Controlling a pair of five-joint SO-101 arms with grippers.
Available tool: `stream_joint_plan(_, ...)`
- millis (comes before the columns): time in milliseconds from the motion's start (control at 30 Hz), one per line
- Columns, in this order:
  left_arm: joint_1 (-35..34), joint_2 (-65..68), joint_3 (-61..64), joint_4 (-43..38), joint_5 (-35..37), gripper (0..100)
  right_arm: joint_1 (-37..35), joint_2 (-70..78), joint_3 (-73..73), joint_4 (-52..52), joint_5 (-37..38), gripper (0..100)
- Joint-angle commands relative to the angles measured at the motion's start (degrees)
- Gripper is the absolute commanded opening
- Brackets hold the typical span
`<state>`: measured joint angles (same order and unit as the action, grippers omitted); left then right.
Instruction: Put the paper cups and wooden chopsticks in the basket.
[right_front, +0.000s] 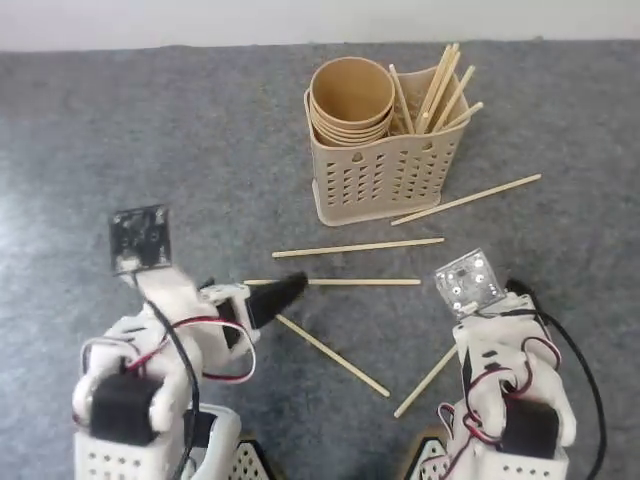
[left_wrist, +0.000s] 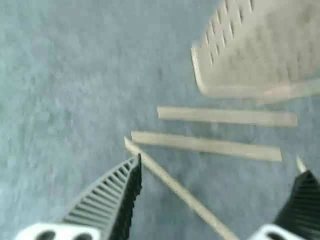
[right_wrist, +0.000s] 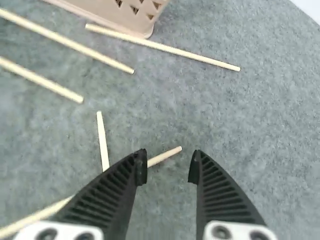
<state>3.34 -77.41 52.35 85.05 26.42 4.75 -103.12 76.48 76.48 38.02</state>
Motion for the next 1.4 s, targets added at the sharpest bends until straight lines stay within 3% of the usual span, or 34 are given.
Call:
stream_joint_plan(0, -3.16, -5.54, 9.63, -10.99, -3.69, 42, 1.1, 1.1, -5.19, 3.56, 5.89, 15.4)
stream_joint_plan(133, -3.69, -5.98, 16.84, -11.69, -5.36, 42, 2.95, 1.1, -8.97, 5.58, 8.44, 15.4)
stream_joint_plan(400, -12.92, -6.07, 30.55, -18.29, -5.45, 42, 3.3, 2.59, -13.27, 6.64, 11.52, 15.4)
stream_joint_plan(533, -15.38, -6.07, 36.26, -22.95, -5.45, 42, 3.3, 10.59, -14.86, 2.68, 9.85, 15.4)
stream_joint_plan(700, -15.65, -6.07, 38.73, -22.77, -5.36, 42, 2.59, 26.95, -23.12, 1.45, 3.25, 15.4)
stream_joint_plan(800, -15.82, -6.15, 38.81, -22.07, -5.89, 34, 0.4, 37.58, -26.73, 1.98, 2.2, 15.4)
stream_joint_plan(967, -20.31, -6.15, 38.64, -22.15, -13.01, 13, -4.97, 52.97, -31.56, 4.44, 2.29, 15.4)
stream_joint_plan(1067, -21.1, -6.15, 38.81, -22.15, -13.63, 2, -7.96, 60.62, -33.23, 4.09, 2.29, 15.4)
stream_joint_plan(1367, -19.87, -6.15, 39.87, -21.98, -16.53, 1, -8.92, 78.2, -33.32, -3.91, 2.02, 15.4)
